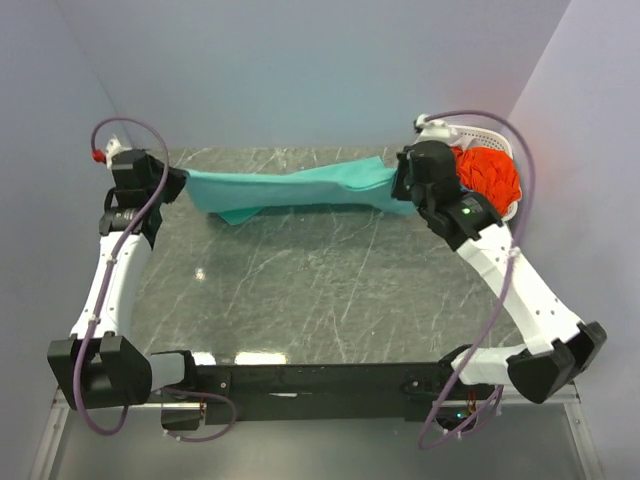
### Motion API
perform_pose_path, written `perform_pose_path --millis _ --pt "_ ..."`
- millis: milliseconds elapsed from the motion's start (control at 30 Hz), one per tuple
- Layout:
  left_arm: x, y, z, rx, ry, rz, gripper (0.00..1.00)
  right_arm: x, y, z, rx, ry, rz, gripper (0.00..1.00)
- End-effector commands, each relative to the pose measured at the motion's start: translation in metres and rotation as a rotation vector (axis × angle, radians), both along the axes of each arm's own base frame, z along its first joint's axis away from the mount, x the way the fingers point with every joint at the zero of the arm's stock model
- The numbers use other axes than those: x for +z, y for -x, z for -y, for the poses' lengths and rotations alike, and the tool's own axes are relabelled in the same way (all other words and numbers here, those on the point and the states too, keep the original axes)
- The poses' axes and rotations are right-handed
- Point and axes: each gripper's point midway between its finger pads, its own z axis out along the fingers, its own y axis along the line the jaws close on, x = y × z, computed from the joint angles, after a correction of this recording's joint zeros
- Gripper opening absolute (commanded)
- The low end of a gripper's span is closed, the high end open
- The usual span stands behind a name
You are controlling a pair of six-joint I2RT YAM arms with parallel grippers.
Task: Fold and stack the t-shirts
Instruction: Flatten the tshirt out
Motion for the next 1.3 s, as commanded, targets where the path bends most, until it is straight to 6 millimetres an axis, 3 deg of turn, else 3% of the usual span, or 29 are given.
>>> perform_pose_path --millis 0,33,100,267,433,467,633,767,867,1000,1100,1133,1167,1200,1233,1267 --pt "0.080 0.005 -0.003 0.025 -0.020 0.174 0.01 0.091 0.010 0.029 -0.041 0.008 0.230 0.00" --pt "0.102 0.011 -0.004 0.033 -0.028 0.212 0.01 0.113 0.016 0.034 -0.034 0.013 0.280 0.00" --pt "0.124 0.018 -0.005 0.041 -0.032 0.253 0.01 0.130 0.025 0.039 -0.019 0.029 0.304 0.00" --pt "0.197 0.053 0.001 0.020 -0.055 0.428 0.01 0.196 0.060 0.052 0.035 0.018 0.448 0.00" --pt "0.262 0.110 0.009 -0.003 -0.069 0.618 0.01 0.244 0.113 0.062 0.150 0.008 0.577 0.00" --pt "0.281 0.129 0.011 -0.004 -0.073 0.677 0.01 0.259 0.129 0.061 0.196 -0.010 0.621 0.00" --pt "0.335 0.193 0.017 -0.015 -0.121 0.828 0.01 0.296 0.202 0.073 0.330 -0.040 0.759 0.00" --pt "0.357 0.241 0.022 -0.022 -0.144 0.944 0.01 0.306 0.249 0.079 0.423 -0.065 0.841 0.00" --pt "0.361 0.254 0.024 -0.023 -0.154 0.973 0.01 0.308 0.265 0.080 0.457 -0.076 0.865 0.00" --pt "0.349 0.240 0.028 -0.054 -0.156 0.930 0.01 0.302 0.258 0.077 0.457 -0.064 0.847 0.00" --pt "0.319 0.205 0.021 -0.032 -0.143 0.829 0.01 0.289 0.226 0.069 0.421 -0.034 0.798 0.00" --pt "0.310 0.195 0.019 -0.024 -0.134 0.809 0.01 0.269 0.202 0.061 0.405 -0.011 0.735 0.00" --pt "0.281 0.171 0.015 -0.018 -0.125 0.739 0.01 0.260 0.188 0.059 0.382 0.008 0.708 0.00" --pt "0.267 0.159 0.014 -0.017 -0.120 0.713 0.01 0.252 0.170 0.059 0.346 0.037 0.689 0.00" --pt "0.257 0.147 0.014 -0.018 -0.117 0.702 0.01 0.223 0.146 0.053 0.324 0.074 0.615 0.01" --pt "0.220 0.120 0.012 -0.021 -0.107 0.610 0.01 0.211 0.132 0.054 0.290 0.097 0.586 0.01"
